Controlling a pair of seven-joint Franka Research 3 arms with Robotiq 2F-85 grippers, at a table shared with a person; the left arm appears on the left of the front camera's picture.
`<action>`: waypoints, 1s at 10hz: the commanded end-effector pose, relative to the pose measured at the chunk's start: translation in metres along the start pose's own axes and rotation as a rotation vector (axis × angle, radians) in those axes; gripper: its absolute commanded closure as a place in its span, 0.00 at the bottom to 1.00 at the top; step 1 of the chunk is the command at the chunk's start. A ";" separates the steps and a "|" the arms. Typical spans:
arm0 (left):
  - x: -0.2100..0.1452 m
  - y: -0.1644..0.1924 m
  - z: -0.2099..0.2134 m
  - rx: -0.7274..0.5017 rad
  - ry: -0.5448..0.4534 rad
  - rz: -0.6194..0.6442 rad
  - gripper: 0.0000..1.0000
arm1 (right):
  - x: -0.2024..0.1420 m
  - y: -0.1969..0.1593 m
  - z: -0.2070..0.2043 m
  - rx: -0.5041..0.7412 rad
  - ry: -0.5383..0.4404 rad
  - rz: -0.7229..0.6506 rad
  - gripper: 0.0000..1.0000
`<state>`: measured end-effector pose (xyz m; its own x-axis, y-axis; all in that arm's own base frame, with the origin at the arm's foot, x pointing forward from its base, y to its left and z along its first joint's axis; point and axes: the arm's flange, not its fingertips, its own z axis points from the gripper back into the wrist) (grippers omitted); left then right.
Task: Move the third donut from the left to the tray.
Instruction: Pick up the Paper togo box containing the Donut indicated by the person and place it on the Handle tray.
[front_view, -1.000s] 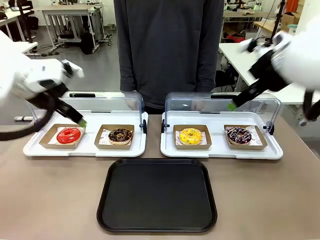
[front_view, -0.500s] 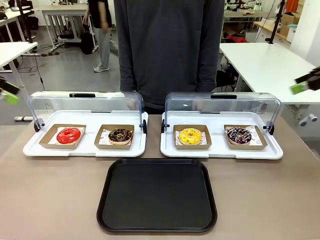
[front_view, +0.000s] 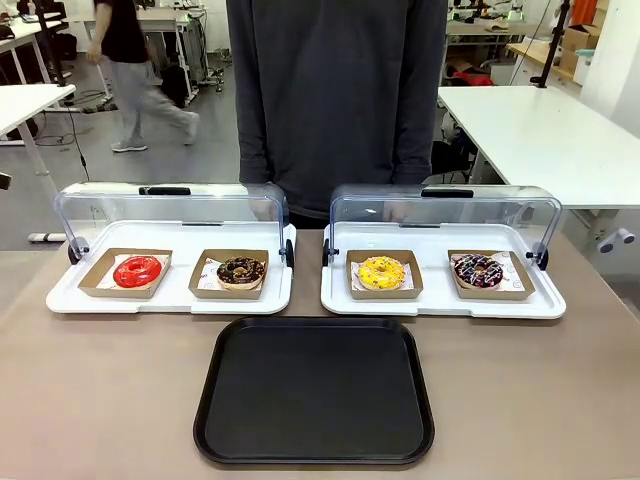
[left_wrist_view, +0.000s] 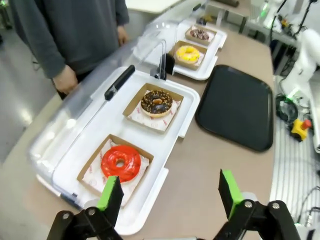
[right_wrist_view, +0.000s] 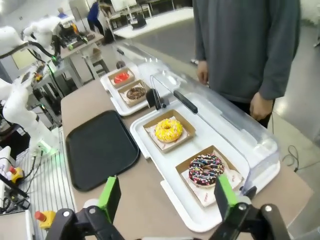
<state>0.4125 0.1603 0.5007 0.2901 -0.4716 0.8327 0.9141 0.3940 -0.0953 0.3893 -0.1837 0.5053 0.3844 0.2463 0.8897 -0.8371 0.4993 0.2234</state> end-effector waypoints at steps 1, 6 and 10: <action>0.001 -0.003 -0.007 -0.024 -0.047 -0.008 0.00 | 0.003 -0.010 0.005 0.007 -0.032 0.027 0.00; 0.000 -0.006 -0.016 -0.019 -0.084 -0.027 0.00 | -0.005 -0.015 0.009 0.002 -0.067 0.019 0.00; 0.004 -0.006 -0.014 -0.023 -0.045 0.005 0.00 | -0.009 -0.012 0.009 0.000 -0.041 -0.016 0.00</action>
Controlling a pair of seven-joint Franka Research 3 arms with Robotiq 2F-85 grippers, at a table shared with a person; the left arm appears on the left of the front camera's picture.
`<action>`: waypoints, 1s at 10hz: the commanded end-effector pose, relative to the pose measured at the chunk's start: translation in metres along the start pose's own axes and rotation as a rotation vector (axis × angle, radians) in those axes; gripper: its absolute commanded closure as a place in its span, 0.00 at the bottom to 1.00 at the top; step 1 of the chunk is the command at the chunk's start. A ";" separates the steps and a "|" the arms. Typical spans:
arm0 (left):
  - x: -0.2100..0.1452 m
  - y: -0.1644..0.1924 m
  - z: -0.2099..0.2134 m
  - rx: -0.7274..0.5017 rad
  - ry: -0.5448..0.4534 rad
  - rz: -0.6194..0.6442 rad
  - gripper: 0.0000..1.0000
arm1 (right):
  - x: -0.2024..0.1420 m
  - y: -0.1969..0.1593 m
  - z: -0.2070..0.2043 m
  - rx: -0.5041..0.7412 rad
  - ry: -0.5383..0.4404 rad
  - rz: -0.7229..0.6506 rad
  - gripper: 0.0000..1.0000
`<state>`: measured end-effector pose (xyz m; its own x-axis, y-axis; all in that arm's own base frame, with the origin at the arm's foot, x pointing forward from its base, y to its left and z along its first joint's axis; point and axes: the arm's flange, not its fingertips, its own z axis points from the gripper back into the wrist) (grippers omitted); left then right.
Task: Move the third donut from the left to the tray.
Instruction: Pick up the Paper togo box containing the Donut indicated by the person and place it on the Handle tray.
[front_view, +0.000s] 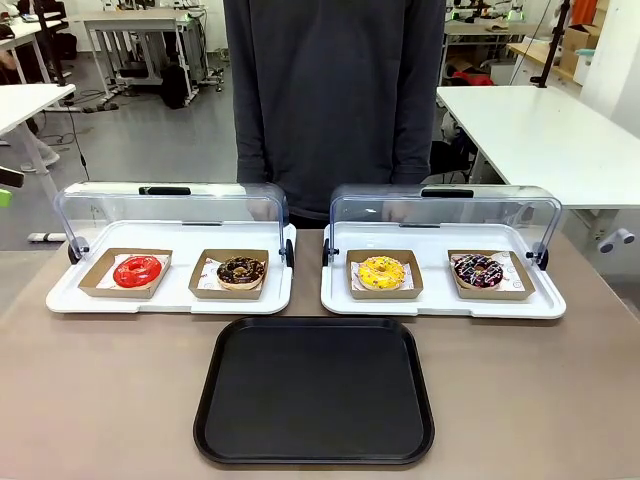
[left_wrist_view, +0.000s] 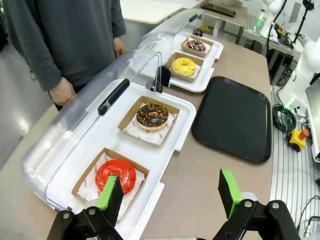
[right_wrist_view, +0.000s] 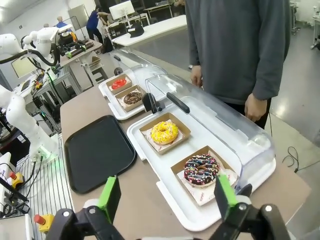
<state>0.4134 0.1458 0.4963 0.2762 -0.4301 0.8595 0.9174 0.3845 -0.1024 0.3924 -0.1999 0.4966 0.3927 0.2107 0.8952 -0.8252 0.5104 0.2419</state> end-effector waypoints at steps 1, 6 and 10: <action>0.001 -0.001 0.000 -0.011 0.006 0.004 0.00 | 0.001 0.000 0.000 0.007 -0.013 0.008 0.00; 0.001 -0.001 0.000 -0.011 0.006 0.004 0.00 | 0.001 0.000 0.000 0.007 -0.013 0.008 0.00; 0.001 -0.001 0.000 -0.011 0.006 0.004 0.00 | 0.001 0.000 0.000 0.007 -0.013 0.008 0.00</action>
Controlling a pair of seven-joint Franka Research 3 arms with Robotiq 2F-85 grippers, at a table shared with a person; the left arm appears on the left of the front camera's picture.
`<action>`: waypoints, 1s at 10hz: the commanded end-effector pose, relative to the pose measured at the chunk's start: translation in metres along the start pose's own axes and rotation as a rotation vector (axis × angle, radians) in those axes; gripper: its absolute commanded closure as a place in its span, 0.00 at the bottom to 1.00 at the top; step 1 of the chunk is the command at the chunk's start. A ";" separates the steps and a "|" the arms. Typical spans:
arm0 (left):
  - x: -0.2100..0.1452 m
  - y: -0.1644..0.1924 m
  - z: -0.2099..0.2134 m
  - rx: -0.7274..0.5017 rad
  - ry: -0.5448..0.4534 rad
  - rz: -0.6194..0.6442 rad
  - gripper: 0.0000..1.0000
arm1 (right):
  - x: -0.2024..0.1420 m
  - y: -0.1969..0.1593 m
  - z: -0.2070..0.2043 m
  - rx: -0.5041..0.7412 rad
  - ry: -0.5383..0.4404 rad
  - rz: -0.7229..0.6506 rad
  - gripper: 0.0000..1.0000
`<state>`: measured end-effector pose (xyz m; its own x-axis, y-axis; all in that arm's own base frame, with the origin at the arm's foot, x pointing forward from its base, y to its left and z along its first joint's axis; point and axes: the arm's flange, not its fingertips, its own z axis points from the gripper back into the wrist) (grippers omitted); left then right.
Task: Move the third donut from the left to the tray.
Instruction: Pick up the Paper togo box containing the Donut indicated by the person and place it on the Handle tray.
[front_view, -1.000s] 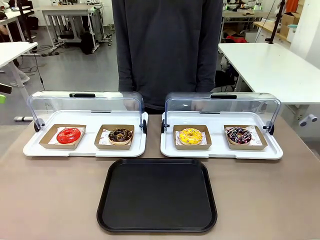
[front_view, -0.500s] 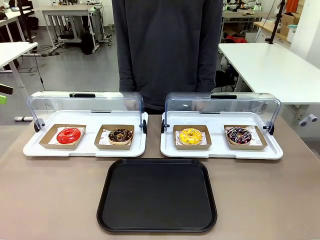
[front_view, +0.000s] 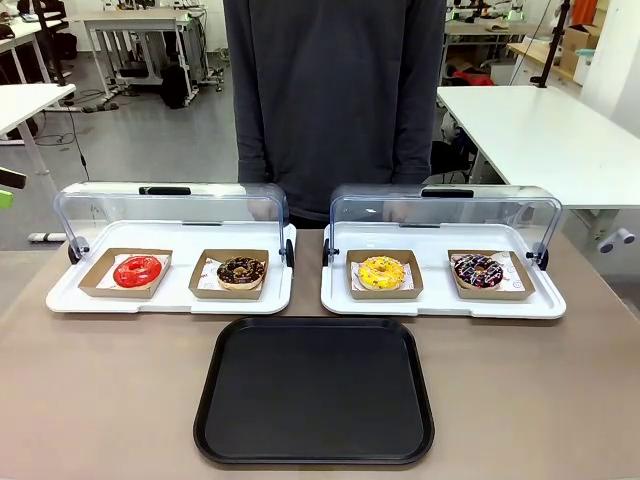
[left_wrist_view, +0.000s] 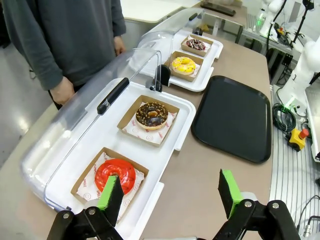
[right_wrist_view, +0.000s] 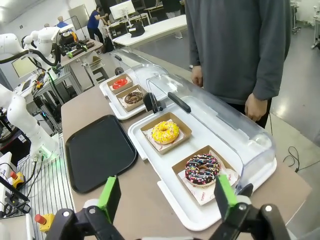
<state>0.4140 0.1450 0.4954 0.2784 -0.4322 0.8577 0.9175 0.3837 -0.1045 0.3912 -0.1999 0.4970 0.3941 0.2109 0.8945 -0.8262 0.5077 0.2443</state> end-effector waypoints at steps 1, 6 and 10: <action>0.001 -0.002 0.001 -0.009 0.003 0.003 0.00 | 0.002 -0.001 -0.001 0.004 -0.014 0.009 0.00; 0.001 -0.002 0.001 -0.009 0.003 0.003 0.00 | 0.002 -0.001 -0.001 0.004 -0.014 0.009 0.00; 0.001 -0.002 0.001 -0.009 0.003 0.003 0.00 | 0.002 -0.001 -0.001 0.004 -0.014 0.009 0.00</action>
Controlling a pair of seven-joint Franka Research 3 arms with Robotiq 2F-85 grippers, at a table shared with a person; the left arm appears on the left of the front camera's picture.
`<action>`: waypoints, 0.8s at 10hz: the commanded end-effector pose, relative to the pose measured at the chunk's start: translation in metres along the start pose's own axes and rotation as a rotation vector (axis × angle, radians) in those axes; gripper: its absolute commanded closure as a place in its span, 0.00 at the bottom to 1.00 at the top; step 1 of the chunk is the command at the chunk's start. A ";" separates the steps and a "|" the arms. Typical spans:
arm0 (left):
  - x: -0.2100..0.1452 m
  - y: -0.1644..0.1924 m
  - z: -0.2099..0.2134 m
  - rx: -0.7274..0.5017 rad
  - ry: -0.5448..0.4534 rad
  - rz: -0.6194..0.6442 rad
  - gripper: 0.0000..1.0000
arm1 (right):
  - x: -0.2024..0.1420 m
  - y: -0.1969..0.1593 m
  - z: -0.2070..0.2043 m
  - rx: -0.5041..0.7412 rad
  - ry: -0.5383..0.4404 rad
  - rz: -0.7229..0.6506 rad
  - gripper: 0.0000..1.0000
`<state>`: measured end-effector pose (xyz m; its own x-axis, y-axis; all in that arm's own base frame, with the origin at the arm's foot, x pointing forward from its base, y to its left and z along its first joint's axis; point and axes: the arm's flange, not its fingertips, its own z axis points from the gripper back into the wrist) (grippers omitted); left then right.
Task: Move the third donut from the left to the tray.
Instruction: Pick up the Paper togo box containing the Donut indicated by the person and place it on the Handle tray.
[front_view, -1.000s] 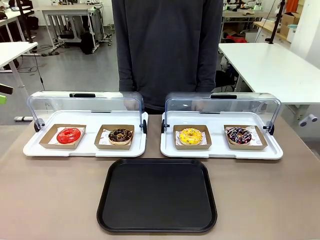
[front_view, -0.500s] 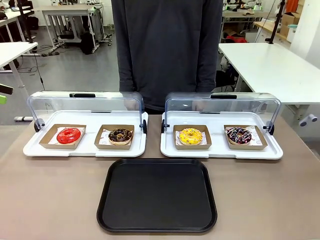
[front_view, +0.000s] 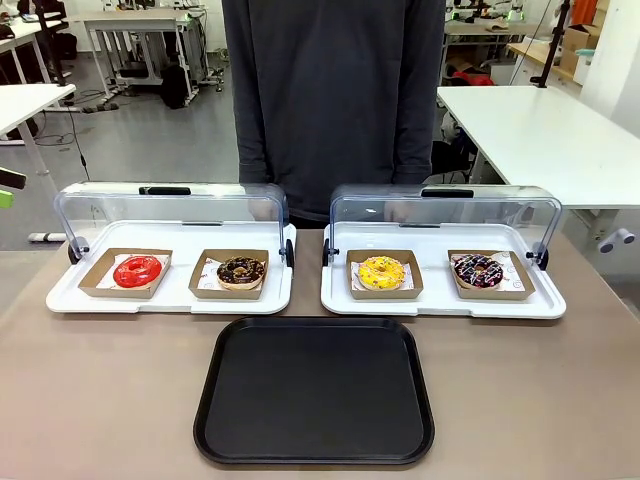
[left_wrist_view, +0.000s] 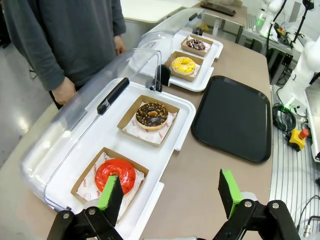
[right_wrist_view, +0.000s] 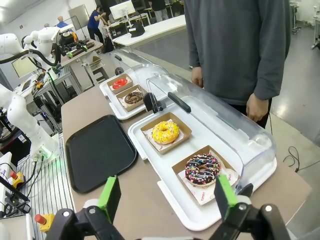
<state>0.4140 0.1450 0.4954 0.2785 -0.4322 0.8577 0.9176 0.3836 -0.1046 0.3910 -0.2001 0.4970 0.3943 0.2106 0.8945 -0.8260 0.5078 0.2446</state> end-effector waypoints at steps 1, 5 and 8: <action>0.001 -0.002 0.001 -0.009 0.003 0.003 0.00 | 0.002 -0.001 -0.001 0.004 -0.014 0.009 0.00; 0.001 -0.002 0.001 -0.009 0.003 0.003 0.00 | 0.002 -0.001 -0.001 0.004 -0.014 0.009 0.00; 0.001 -0.002 0.001 -0.009 0.003 0.003 0.00 | 0.002 -0.001 -0.001 0.004 -0.014 0.009 0.00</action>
<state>0.4140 0.1450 0.4954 0.2784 -0.4322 0.8577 0.9176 0.3836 -0.1046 0.3910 -0.2002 0.4970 0.3944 0.2105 0.8945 -0.8260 0.5077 0.2447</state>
